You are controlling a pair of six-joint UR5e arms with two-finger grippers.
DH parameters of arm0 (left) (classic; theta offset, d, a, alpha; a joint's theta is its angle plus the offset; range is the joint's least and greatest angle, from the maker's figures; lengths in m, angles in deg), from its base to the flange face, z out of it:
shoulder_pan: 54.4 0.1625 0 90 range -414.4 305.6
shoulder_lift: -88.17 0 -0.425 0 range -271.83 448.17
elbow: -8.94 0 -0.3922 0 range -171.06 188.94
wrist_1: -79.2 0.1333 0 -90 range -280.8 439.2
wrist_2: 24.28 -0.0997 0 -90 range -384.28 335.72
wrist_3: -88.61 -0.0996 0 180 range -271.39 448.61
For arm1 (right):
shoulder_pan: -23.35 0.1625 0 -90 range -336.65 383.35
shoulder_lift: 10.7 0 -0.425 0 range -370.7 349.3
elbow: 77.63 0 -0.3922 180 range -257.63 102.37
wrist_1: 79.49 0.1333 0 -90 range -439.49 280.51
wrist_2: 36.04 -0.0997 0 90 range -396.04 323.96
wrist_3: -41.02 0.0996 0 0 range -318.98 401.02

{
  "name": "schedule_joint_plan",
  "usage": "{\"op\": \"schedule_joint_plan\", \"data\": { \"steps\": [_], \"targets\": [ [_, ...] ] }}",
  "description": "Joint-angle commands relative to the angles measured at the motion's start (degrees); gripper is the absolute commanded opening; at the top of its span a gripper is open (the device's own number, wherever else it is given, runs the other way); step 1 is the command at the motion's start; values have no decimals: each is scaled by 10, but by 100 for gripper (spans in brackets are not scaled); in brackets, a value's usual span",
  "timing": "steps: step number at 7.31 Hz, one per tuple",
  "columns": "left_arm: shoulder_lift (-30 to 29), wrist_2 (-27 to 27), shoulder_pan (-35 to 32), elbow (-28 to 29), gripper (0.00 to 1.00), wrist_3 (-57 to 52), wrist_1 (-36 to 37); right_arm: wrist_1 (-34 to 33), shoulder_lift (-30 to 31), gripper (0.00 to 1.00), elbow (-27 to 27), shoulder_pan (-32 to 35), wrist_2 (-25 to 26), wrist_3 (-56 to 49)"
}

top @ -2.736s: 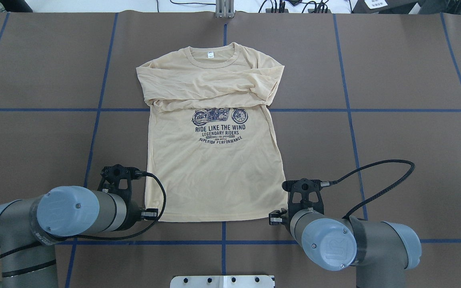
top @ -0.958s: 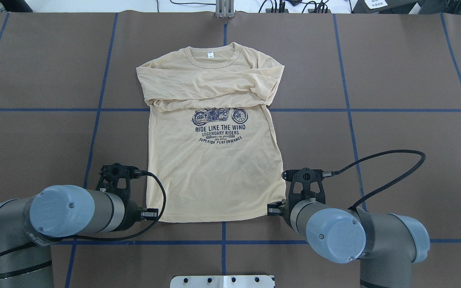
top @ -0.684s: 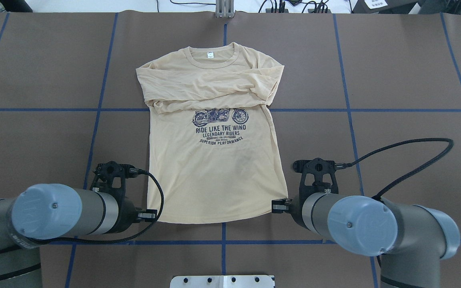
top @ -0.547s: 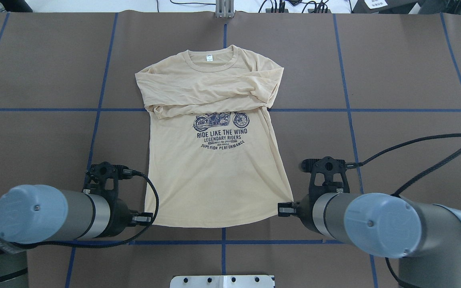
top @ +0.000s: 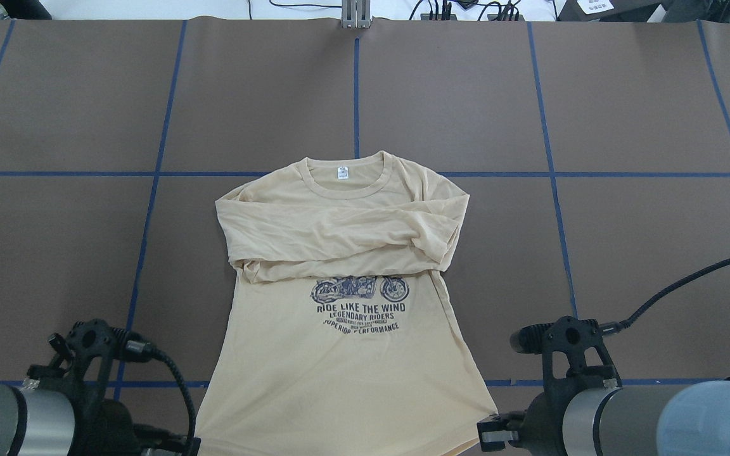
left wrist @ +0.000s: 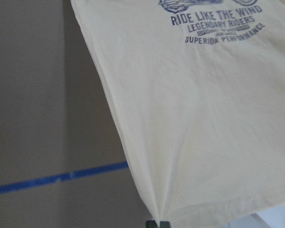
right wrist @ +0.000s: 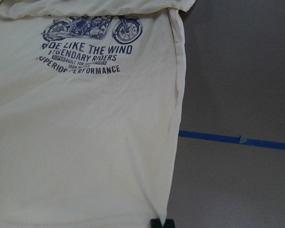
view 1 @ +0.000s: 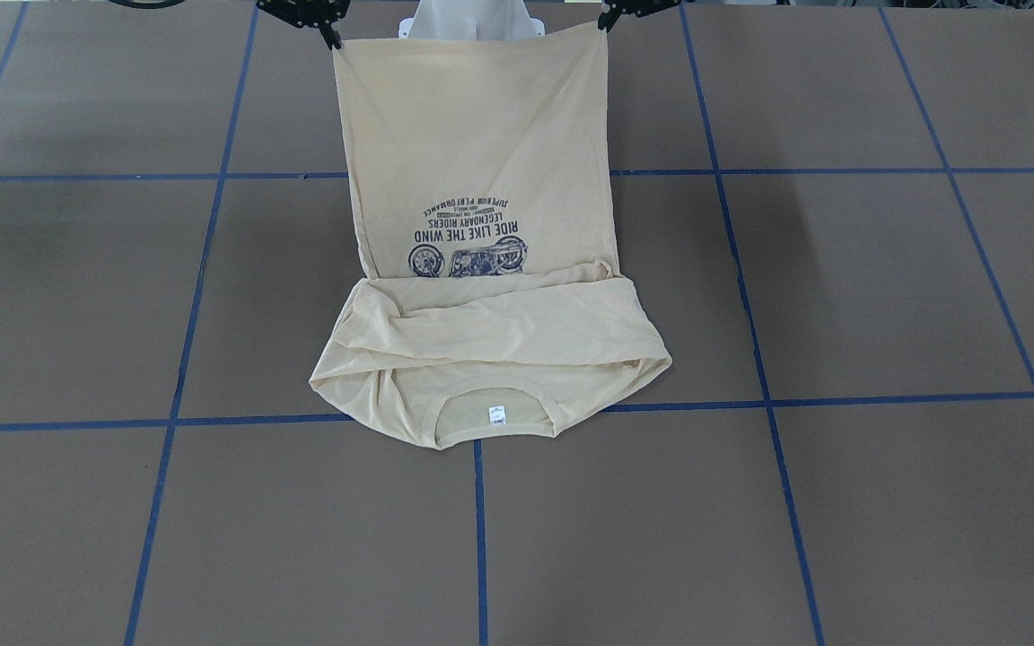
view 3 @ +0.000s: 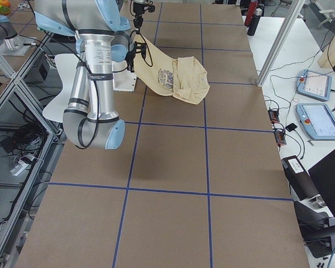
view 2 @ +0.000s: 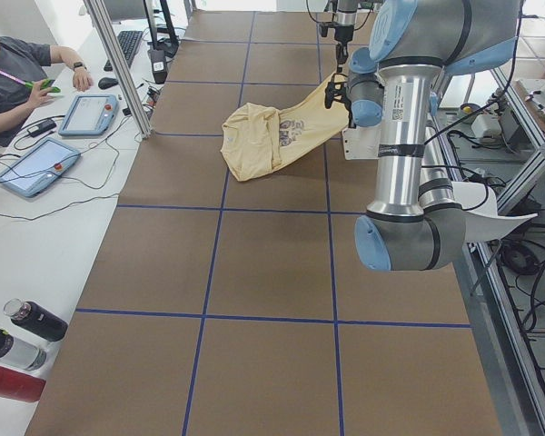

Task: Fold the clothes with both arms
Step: 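Lift the hem with both grippers and fold it toward the collar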

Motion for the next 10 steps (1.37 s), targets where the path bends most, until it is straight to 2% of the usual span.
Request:
{"op": "schedule_joint_plan", "data": {
  "steps": [1,3,4,5,6,7,10],
  "targets": [
    [-3,1,13,-10,0,-1,20,-4,-1,0,3,7,19,1],
    [-44,-5,-13,65,0,-2,20,-4,-28,0,45,48,30,2],
    [-76,-5,-48,109,0,-8,20,-3,-74,0,96,77,31,1],
    [-83,-6,-74,140,0,-9,19,-3,-111,0,136,100,31,0],
    [-82,-6,-104,145,0,-12,19,-2,-127,0,156,113,42,-5],
    [-83,-7,-128,146,0,-18,20,2,-134,0,170,117,73,-8],
    [-132,-20,-195,215,0,-22,19,4,-179,0,224,160,79,-17]
  ]
}}
